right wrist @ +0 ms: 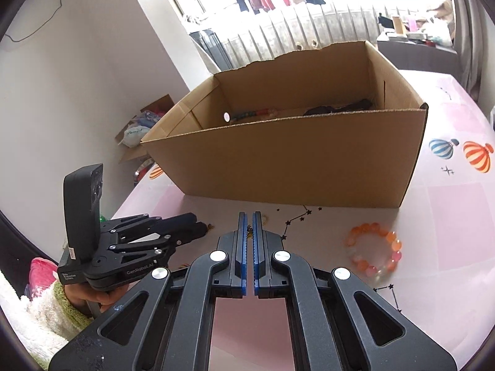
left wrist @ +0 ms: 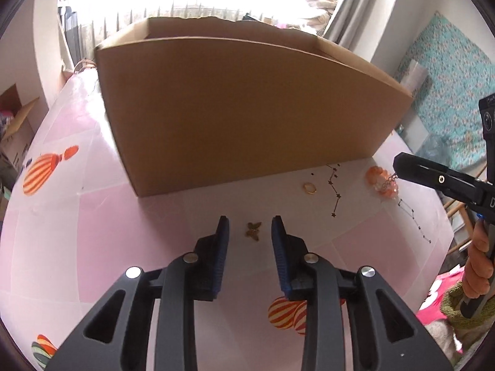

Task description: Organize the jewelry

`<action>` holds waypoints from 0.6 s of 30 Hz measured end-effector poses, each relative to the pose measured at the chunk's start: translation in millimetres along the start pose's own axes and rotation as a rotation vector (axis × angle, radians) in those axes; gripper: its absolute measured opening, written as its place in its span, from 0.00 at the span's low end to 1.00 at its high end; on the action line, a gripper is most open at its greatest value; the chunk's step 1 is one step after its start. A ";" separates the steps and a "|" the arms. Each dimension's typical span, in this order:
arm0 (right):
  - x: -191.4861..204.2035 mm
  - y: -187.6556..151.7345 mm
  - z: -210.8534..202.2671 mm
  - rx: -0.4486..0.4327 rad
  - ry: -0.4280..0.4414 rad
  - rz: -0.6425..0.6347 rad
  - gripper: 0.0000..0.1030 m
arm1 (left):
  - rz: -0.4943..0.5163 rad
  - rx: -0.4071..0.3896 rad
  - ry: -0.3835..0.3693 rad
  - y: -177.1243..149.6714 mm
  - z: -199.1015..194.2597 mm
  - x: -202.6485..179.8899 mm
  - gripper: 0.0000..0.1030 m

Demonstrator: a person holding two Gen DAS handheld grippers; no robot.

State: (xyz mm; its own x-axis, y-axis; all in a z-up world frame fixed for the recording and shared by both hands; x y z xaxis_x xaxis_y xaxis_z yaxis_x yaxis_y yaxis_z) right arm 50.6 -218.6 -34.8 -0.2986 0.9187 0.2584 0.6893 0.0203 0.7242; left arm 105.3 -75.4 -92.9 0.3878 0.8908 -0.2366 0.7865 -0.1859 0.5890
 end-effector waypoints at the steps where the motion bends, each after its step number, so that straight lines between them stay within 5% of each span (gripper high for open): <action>1: -0.2 -0.8 -0.9 -0.002 0.006 0.007 0.01 | 0.023 0.001 0.025 0.2 2.0 -2.7 0.27; 6: -3.7 -2.3 -2.4 -0.010 0.021 0.016 0.01 | 0.143 0.007 0.123 -4.1 9.7 -11.7 0.23; 10: -7.1 -5.0 -1.1 -0.019 0.037 0.027 0.01 | 0.174 0.023 0.140 -4.4 7.8 -16.5 0.07; 18: -18.2 -8.8 2.3 -0.028 0.049 0.070 0.01 | 0.151 0.020 0.125 3.7 0.7 -16.7 0.00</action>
State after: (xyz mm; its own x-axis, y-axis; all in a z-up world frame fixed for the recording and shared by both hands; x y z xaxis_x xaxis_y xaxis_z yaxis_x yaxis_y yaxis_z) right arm 51.4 -234.6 -47.4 -0.2828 0.8973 0.3390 0.6907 -0.0547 0.7210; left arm 102.0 -91.3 -87.3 0.4400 0.8967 -0.0483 0.7341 -0.3282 0.5944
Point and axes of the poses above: each gripper's, at about its wrist camera, not at the fingertips, and z roughly the way its jaws point, x to its left, y to its top, the point moved 10 cm from there along z, roughly the way its jaws point, and after that the axes turned 9 degrees about -z, right-handed, at the moved point
